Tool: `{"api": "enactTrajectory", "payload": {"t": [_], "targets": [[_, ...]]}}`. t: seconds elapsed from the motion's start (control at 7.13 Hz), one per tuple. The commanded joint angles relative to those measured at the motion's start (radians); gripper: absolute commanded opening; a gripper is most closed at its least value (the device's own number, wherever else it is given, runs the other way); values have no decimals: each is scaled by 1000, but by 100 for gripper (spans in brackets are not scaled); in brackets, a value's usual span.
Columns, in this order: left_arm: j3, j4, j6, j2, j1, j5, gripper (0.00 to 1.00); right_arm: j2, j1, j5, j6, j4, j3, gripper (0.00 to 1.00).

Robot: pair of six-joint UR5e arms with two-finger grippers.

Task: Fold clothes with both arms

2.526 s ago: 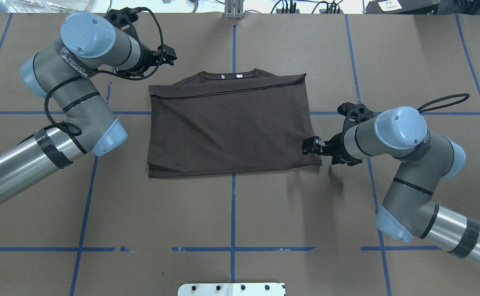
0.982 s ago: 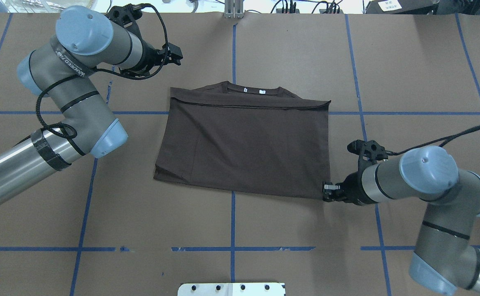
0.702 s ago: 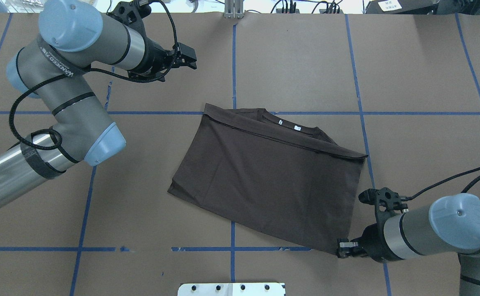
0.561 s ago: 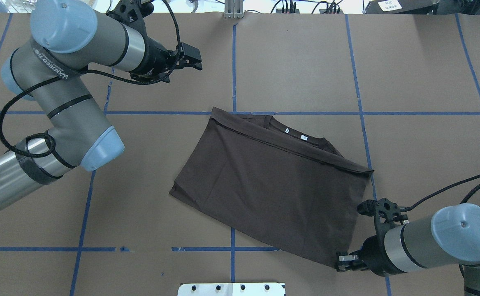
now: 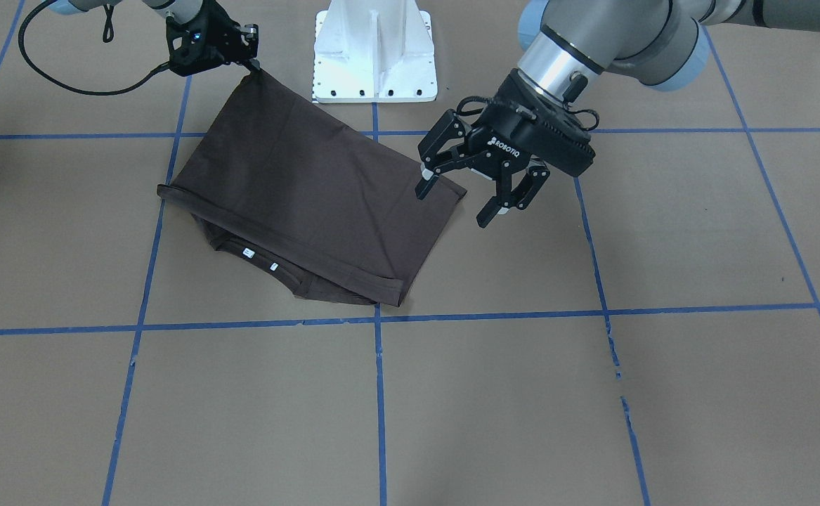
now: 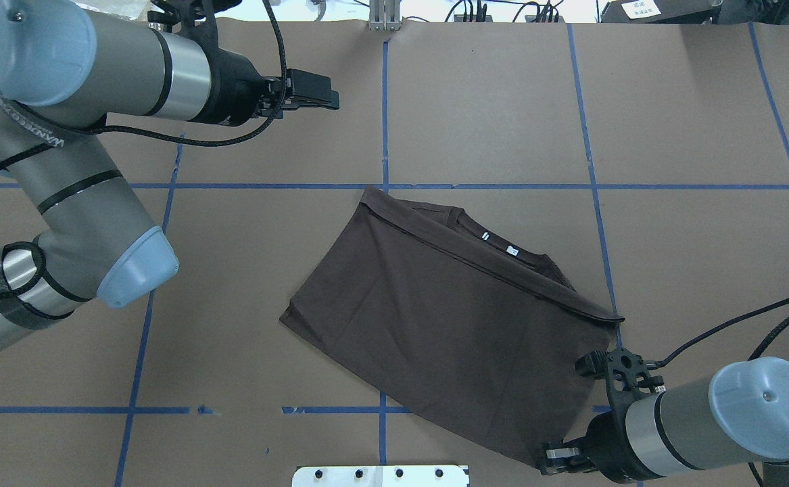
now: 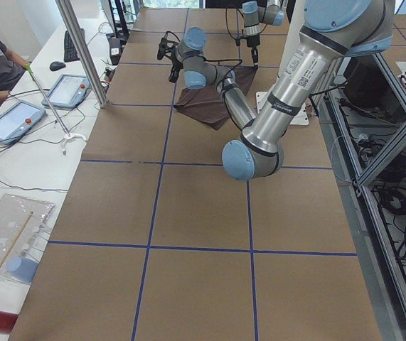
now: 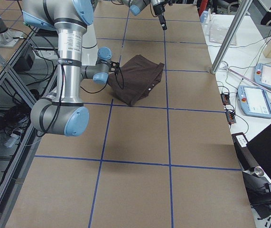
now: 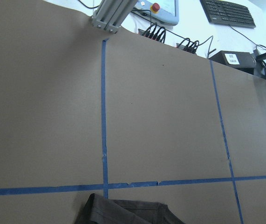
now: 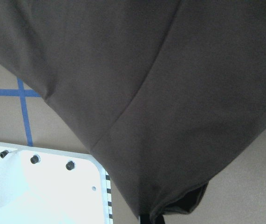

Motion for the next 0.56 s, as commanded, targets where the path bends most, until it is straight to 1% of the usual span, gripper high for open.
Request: {"api": "enactTrajectory", "payload": {"t": [0.0,0.14,0.28,0.42], "targets": [[-91,-37,28,12,-4,41,100,21,-8,-17,0,0,-4,96],[-111,-34,29,12,-15,42,100,24,-15,-37,-3,5,-4,100],[-134,-31,29,24,-18,67,100,42,-12,-42,-3,5,-6,100],[-153,-31,28,40,-15,120,100,45,10,-47,-3,5,-7,100]]}}
